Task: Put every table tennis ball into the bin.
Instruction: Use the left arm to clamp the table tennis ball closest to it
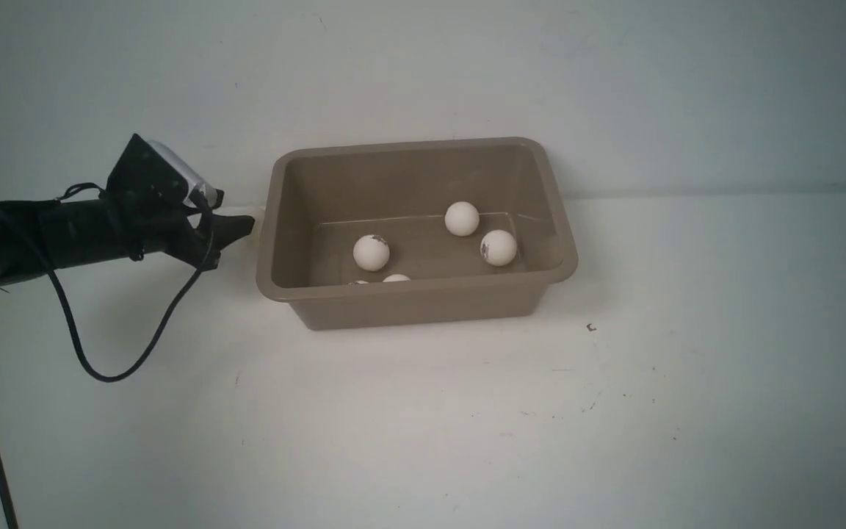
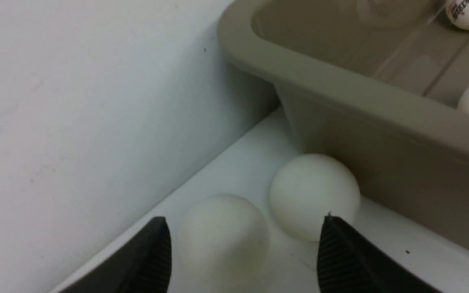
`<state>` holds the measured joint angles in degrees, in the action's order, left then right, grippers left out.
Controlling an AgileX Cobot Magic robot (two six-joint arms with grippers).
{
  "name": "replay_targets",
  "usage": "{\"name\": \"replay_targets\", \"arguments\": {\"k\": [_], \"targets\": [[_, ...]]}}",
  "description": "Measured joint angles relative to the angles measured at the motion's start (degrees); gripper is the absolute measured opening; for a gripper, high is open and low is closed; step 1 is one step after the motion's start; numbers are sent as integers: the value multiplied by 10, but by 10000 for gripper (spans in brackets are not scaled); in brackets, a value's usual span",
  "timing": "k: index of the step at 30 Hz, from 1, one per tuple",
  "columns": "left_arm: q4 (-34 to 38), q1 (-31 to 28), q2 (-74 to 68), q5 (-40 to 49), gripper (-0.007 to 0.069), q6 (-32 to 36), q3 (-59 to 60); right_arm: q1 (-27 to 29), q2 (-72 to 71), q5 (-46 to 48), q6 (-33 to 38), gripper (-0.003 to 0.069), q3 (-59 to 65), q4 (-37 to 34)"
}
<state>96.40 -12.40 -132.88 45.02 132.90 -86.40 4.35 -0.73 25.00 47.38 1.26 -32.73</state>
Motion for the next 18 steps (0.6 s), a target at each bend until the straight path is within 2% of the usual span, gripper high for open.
{"name": "replay_targets", "arguments": {"k": [14,18], "targets": [[3,0,-41,-1,436,12,-51,0,0,0,0,589,0,0],[4,0,-56,4,436,-14,-75,0,0,0,0,589,0,0]]}}
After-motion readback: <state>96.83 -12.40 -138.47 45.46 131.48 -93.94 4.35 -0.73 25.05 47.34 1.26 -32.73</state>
